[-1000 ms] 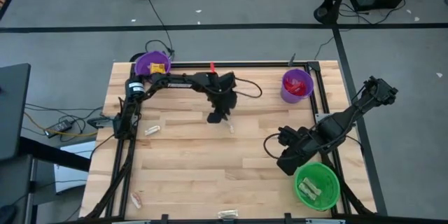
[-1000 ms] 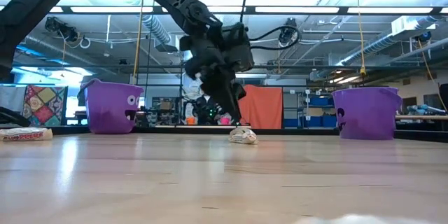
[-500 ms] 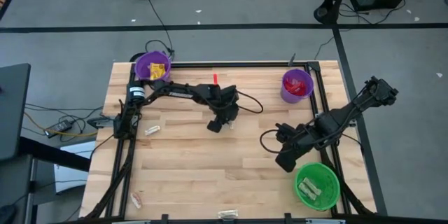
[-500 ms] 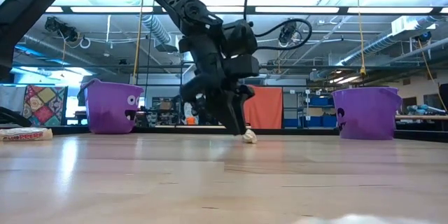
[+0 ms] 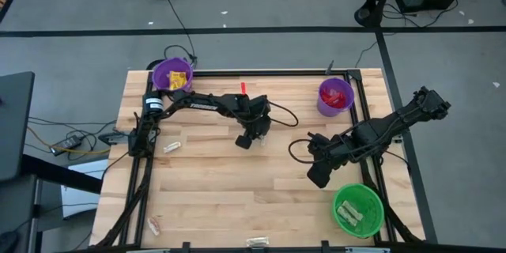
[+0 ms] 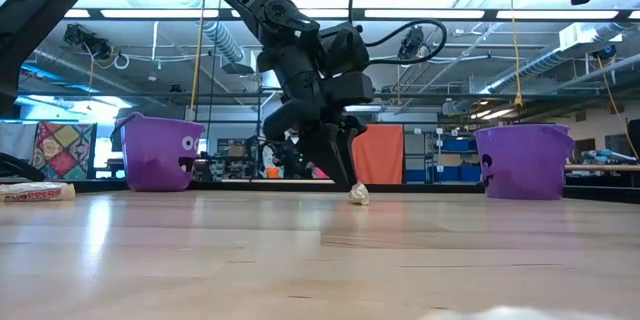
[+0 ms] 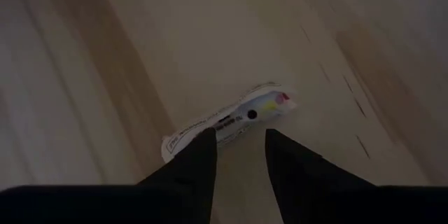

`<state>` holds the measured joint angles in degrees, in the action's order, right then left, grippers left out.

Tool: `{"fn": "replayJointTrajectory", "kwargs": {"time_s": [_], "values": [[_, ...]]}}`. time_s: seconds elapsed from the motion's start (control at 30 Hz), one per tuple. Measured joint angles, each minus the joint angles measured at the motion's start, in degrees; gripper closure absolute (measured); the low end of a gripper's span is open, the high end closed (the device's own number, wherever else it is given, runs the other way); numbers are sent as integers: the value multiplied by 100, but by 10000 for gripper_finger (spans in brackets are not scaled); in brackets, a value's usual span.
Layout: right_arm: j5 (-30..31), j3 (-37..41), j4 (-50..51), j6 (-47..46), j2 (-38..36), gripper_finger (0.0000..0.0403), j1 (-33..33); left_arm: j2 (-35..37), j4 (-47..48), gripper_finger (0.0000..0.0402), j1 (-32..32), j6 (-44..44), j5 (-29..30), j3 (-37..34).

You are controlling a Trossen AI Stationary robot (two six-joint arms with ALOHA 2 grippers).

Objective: Sort candy by brand, put in halloween buckets
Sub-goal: Put the white chocolate bar into the green bucket

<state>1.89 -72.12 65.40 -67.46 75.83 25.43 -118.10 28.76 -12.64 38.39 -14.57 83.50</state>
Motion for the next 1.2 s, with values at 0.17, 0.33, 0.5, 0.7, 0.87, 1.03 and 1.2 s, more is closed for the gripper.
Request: {"fn": "replayJointTrajectory", "kwargs": {"time_s": [0.17,0.33,0.5,0.7,0.87,1.03,1.2], "values": [[-1,0,-10,92,-1,254,-48,0,102,275,11,41,117,0],[10,0,-16,169,0,254,-135,0,53,275,13,48,203,34],[13,0,-22,217,0,254,-171,9,107,275,39,279,437,239],[6,0,-24,300,0,254,-168,9,-116,275,37,877,596,348],[-4,0,-138,265,-1,254,-168,-83,131,275,38,1261,472,309],[-4,-2,-155,315,-2,254,-168,-279,28,275,39,1400,446,257],[-38,-2,-228,315,-2,254,-168,-448,179,275,152,1170,681,305]]}}
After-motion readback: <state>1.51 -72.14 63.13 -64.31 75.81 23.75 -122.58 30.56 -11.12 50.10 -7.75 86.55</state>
